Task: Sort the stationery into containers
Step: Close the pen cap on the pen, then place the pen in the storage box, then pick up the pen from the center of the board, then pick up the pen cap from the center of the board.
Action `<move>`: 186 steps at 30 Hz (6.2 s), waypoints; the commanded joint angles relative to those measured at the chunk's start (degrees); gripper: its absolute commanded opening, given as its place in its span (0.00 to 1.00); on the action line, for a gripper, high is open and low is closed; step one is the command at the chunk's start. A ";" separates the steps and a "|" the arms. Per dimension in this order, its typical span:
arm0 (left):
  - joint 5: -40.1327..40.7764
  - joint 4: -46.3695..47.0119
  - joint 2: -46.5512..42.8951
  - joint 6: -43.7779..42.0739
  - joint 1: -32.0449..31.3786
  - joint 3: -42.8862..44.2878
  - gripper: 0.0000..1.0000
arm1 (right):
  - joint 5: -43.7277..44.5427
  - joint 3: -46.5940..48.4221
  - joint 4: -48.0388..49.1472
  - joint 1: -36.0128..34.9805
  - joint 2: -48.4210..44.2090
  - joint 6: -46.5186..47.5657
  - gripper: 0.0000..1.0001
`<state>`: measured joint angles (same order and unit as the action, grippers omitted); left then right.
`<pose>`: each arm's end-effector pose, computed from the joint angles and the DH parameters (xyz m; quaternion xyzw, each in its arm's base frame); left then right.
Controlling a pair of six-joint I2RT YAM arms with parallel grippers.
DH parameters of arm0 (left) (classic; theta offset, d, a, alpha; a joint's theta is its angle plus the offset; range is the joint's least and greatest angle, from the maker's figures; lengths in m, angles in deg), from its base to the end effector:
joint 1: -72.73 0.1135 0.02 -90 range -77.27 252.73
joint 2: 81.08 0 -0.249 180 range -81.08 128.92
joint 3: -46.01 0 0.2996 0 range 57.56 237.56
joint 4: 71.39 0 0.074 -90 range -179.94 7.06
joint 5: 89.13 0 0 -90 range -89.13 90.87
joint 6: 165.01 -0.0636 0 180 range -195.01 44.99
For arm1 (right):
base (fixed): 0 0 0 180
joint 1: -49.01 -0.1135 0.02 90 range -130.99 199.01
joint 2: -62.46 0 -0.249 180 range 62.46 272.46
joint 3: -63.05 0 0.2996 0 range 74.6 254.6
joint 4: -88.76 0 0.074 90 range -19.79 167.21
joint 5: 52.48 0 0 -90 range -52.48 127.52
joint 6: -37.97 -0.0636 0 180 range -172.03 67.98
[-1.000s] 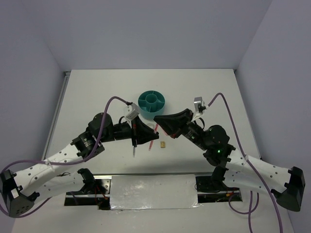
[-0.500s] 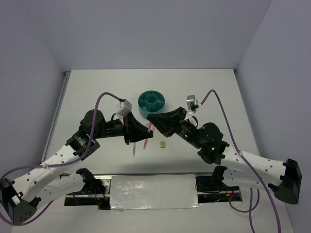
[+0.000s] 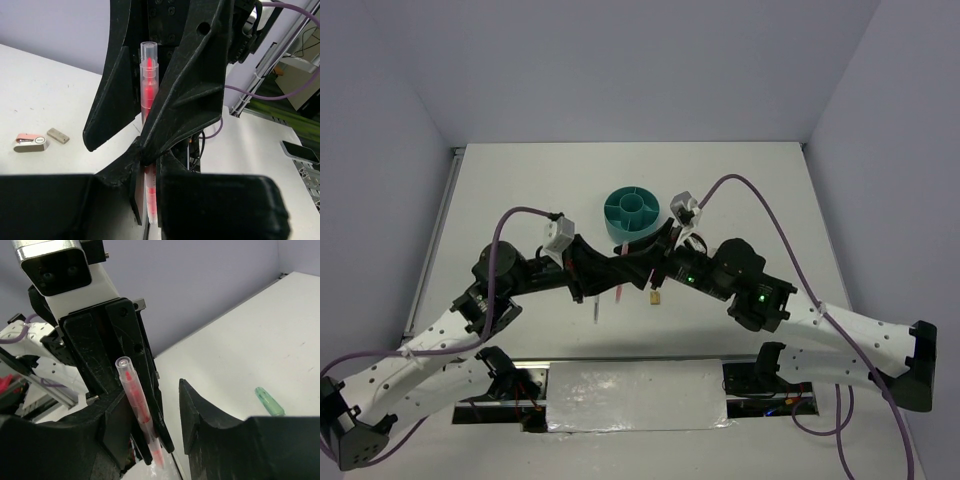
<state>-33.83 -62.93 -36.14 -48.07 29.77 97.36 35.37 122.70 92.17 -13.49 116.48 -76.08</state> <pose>0.1682 -0.2061 0.3552 0.3152 0.5433 -0.5824 0.5160 0.1400 0.2740 0.3660 -0.2272 0.6082 0.5302 0.5453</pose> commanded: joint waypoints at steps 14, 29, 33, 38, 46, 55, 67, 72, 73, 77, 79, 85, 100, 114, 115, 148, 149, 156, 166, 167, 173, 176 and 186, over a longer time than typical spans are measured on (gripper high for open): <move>11.83 6.27 1.19 1.00 -0.72 -0.06 0.01 | -0.66 -2.57 -4.77 -0.78 -2.08 0.76 0.00; 56.39 -53.91 -0.12 9.45 -0.81 18.65 0.99 | 7.25 6.56 0.41 18.28 13.80 13.30 0.00; 55.09 -59.64 -4.94 5.85 -0.72 20.15 0.99 | 6.55 10.17 5.16 20.40 21.99 19.21 0.00; 53.16 -58.77 -9.78 0.05 -0.72 14.02 0.99 | 7.51 13.95 8.23 22.24 30.25 23.17 0.00; 47.44 -53.76 -12.87 -0.84 -0.81 8.55 0.99 | 3.30 18.78 10.26 26.02 36.77 23.53 0.00; 45.77 -53.50 -11.73 -1.45 -0.81 8.64 0.99 | 0.40 22.56 11.05 27.87 40.46 21.07 0.00; 45.07 -53.06 -13.57 -1.71 -0.81 8.20 0.99 | -0.57 22.22 12.72 28.93 45.56 21.16 0.06; 45.16 -53.15 -13.31 -1.63 -0.81 8.46 0.99 | -2.68 17.12 16.50 28.93 45.91 18.96 0.22; 45.16 -53.23 -13.40 -1.63 -0.81 8.46 0.99 | -2.86 16.77 16.68 28.93 46.00 18.61 0.23; 46.03 -53.32 -13.75 -1.10 -0.81 8.37 0.99 | -4.52 13.79 19.31 28.75 45.04 17.02 0.32; 47.00 -53.67 -13.31 -0.40 -0.81 8.81 0.99 | -4.44 12.99 19.58 28.75 44.16 16.59 0.39; 48.76 -53.50 -7.62 7.15 -0.72 7.15 0.99 | -3.39 12.11 16.61 27.61 37.22 16.94 0.53; 48.76 -41.46 19.46 16.57 -1.34 -0.07 0.93 | 7.51 9.39 -29.52 24.27 5.76 4.20 0.98; 52.97 -43.65 39.41 12.44 -1.69 8.72 0.75 | 8.39 1.21 -45.54 21.28 -7.70 2.08 0.95; 53.07 -44.35 40.38 12.87 -1.69 9.25 0.74 | 8.39 1.04 -45.72 21.11 -7.88 2.08 0.95; 57.91 -53.23 15.56 16.33 -6.61 13.02 0.00 | 13.39 0.40 -37.37 15.57 10.10 -8.99 0.75; 57.90 -54.19 14.30 15.26 -6.70 13.03 0.00 | 13.40 1.38 -37.46 14.87 12.32 -9.25 0.72; 55.12 -62.99 1.23 4.28 -7.22 21.47 0.00 | 15.86 9.29 -36.50 11.44 28.67 -11.18 0.50; 47.37 -54.29 -17.52 -6.72 -7.31 10.31 0.00 | 20.34 22.83 -42.03 10.56 48.01 -13.21 0.41; 47.96 -53.33 -18.40 -6.64 -7.31 9.61 0.00 | 20.43 23.18 -42.29 10.47 48.72 -13.39 0.41; 46.48 -52.97 -19.29 -6.72 -7.23 9.25 0.00 | 22.19 25.29 -44.40 9.94 51.80 -13.83 0.40; 46.04 -52.97 -18.32 -6.81 -7.23 9.16 0.00 | 21.84 25.03 -44.05 9.94 52.33 -13.57 0.40; 45.68 -52.88 -18.32 -6.90 -7.31 9.08 0.00 | 21.05 25.12 -43.53 9.94 56.19 -13.48 0.35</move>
<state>12.62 -118.47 -53.93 -53.90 22.71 106.19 55.65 146.35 48.46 -3.00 172.15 -88.69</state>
